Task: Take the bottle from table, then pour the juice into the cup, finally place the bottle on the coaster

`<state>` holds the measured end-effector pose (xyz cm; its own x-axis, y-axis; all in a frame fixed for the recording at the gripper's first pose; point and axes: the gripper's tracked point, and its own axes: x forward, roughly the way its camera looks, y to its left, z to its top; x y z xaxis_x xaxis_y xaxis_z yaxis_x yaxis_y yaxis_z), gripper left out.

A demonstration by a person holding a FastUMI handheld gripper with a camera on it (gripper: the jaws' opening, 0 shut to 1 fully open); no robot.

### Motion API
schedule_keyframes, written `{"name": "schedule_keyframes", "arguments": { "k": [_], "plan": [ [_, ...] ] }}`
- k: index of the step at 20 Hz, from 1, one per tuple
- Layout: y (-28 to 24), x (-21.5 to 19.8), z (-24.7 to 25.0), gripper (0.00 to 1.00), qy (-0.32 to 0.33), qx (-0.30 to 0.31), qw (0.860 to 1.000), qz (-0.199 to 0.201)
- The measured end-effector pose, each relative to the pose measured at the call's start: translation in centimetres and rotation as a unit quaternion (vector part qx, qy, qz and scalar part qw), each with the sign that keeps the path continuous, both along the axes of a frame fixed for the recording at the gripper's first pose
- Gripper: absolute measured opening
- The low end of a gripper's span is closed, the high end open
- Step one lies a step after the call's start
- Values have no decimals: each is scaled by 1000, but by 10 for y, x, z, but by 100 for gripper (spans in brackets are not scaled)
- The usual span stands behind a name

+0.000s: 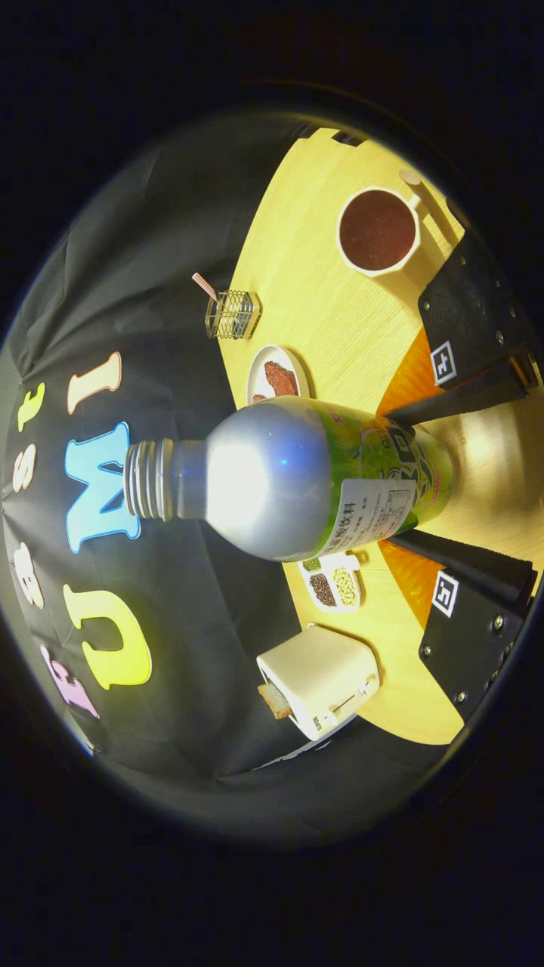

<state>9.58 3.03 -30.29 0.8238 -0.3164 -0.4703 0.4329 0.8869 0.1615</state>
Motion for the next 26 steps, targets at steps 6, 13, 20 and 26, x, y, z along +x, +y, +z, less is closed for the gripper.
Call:
{"name": "schedule_keyframes", "arguments": {
  "k": [6,13,20,26],
  "plan": [
    [-4,-3,0,74,27,-47,999,-2],
    [-8,-4,-2,76,42,-73,996,-1],
    [-6,-8,-9,78,54,-75,996,1],
    [-2,-4,-5,89,45,-77,996,2]
  ]
}}
